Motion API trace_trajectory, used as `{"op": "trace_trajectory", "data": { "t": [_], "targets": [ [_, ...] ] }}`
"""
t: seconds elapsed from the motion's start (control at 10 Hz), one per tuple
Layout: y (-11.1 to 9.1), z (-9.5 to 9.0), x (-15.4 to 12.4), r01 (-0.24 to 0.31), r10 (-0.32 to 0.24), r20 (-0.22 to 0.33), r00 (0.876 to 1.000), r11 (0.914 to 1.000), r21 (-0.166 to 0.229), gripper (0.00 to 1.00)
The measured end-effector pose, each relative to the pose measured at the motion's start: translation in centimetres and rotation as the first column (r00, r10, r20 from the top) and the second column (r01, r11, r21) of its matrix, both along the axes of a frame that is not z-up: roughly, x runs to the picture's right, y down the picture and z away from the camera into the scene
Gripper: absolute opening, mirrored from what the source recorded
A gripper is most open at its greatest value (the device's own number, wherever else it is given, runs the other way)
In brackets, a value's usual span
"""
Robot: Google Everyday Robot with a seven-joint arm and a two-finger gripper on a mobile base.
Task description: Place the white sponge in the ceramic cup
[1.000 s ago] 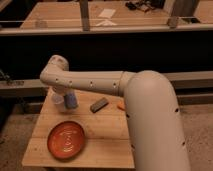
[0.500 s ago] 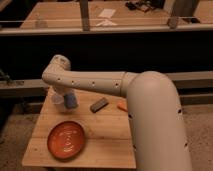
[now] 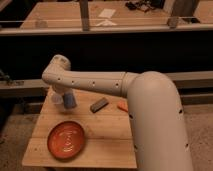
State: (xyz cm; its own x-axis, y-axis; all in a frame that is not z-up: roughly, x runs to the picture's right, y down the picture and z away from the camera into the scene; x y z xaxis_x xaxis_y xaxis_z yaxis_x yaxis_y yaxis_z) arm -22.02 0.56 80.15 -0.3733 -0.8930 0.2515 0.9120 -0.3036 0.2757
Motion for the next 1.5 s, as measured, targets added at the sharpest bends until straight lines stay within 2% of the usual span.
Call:
{"op": "trace_trajectory", "data": {
  "t": [1.5],
  "targets": [
    [0.1,-0.5,-1.5,0.021,-0.022,0.087,0.996,0.9997,0.014,0.33]
  ]
}}
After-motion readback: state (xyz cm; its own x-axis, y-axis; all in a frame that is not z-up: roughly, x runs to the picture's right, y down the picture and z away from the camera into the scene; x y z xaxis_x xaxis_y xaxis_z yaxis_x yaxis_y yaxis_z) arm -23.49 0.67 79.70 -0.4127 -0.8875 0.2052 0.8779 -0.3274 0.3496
